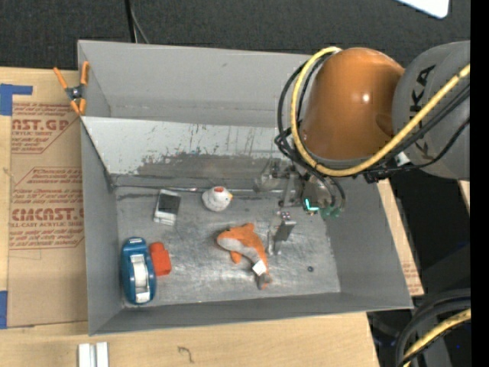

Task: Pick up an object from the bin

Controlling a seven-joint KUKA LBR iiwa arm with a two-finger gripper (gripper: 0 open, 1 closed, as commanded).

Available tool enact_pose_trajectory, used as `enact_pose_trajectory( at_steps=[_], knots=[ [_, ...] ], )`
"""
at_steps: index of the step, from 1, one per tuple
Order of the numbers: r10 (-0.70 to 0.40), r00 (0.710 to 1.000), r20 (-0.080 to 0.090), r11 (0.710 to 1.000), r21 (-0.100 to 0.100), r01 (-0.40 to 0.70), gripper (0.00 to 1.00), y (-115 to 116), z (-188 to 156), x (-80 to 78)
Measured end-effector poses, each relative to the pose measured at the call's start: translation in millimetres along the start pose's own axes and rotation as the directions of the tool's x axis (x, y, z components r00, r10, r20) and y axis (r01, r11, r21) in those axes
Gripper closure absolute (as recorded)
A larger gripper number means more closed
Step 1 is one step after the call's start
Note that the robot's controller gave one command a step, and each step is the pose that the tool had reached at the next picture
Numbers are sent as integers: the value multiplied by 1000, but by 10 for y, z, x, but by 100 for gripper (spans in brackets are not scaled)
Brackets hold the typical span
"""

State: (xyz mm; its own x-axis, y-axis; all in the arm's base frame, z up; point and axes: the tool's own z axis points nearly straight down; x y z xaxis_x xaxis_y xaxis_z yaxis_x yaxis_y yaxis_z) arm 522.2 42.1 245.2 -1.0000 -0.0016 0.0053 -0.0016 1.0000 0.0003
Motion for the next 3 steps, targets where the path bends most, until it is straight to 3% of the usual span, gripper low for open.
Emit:
enact_pose_trajectory(
  at_steps=[1, 2, 3],
  knots=[
    [1, 1000, 7, 1000, -1, -1, 0, -2, -31, -14],
    [-57, 998, 13, 998, 0, 57, 0, -125, 470, 98],
    [-31, 999, 10, 1000, 0, 31, 0, -316, 1152, 150]
  ],
)
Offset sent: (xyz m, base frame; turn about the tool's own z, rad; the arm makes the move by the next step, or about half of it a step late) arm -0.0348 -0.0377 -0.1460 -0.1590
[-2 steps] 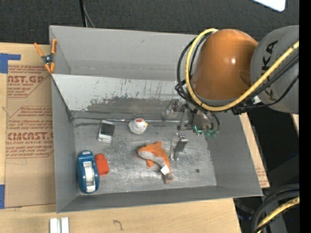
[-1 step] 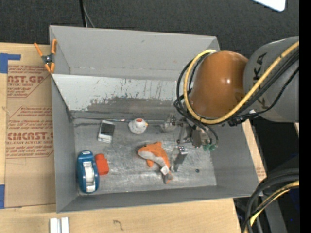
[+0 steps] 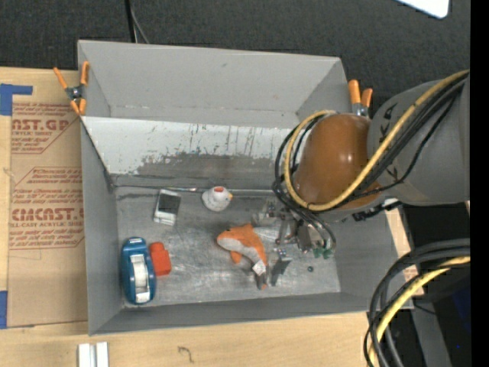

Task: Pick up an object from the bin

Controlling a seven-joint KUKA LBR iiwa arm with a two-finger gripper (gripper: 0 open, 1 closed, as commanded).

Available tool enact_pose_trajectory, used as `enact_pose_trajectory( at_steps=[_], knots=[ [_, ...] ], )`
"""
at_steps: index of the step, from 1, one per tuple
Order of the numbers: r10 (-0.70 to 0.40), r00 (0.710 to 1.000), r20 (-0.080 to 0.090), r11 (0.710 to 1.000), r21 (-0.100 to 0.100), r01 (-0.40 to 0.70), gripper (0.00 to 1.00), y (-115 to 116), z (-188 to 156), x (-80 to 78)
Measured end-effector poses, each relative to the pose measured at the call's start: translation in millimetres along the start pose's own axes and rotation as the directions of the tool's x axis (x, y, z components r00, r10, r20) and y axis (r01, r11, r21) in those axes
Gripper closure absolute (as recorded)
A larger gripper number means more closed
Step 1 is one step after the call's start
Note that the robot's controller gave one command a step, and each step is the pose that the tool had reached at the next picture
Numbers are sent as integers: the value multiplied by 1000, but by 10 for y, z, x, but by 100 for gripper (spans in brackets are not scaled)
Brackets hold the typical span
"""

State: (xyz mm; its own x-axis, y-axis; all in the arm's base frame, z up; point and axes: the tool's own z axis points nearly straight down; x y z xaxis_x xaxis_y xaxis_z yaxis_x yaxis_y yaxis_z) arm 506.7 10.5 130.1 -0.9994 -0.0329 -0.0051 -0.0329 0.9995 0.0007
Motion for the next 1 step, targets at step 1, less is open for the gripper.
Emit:
enact_pose_trajectory(
  at_steps=[1],
  knots=[
    [-366, 930, 17, 930, 4, 366, 100, -31, 545, 96]
  ],
)
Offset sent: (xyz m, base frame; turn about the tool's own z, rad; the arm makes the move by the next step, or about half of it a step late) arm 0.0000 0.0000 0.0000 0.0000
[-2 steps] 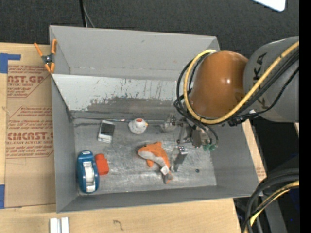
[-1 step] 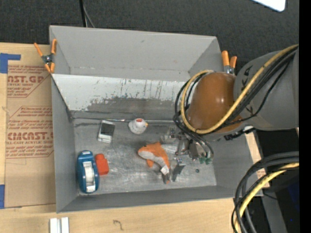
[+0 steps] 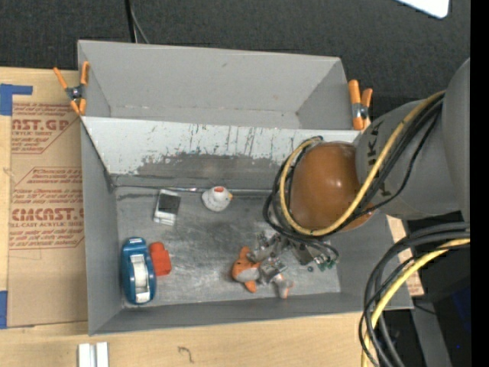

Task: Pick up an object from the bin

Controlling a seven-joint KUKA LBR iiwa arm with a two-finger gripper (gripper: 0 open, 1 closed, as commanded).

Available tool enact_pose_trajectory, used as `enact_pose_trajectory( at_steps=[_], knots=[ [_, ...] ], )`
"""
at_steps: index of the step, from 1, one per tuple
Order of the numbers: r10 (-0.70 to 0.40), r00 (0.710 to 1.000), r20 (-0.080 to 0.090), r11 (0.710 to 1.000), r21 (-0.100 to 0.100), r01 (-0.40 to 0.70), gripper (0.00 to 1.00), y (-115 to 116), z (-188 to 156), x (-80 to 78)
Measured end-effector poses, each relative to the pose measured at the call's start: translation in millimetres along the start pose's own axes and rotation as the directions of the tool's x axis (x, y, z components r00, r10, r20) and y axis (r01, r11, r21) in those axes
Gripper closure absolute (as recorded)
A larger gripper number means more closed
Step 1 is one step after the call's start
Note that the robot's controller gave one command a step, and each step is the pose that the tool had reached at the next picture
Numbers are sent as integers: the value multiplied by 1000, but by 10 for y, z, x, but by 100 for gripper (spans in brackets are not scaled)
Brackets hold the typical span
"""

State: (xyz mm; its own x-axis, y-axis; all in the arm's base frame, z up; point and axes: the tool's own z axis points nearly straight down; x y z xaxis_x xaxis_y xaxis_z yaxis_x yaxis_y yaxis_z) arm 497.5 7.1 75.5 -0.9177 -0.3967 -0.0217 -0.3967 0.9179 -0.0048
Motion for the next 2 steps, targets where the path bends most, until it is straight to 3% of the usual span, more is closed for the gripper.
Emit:
enact_pose_trajectory(
  at_steps=[1, 2],
  knots=[
    [0, 1000, 0, 1000, 0, 0, 100, 0, 0, 0],
    [-6, 1000, -19, 1000, -5, 6, 100, 91, -1469, 87]
  ],
)
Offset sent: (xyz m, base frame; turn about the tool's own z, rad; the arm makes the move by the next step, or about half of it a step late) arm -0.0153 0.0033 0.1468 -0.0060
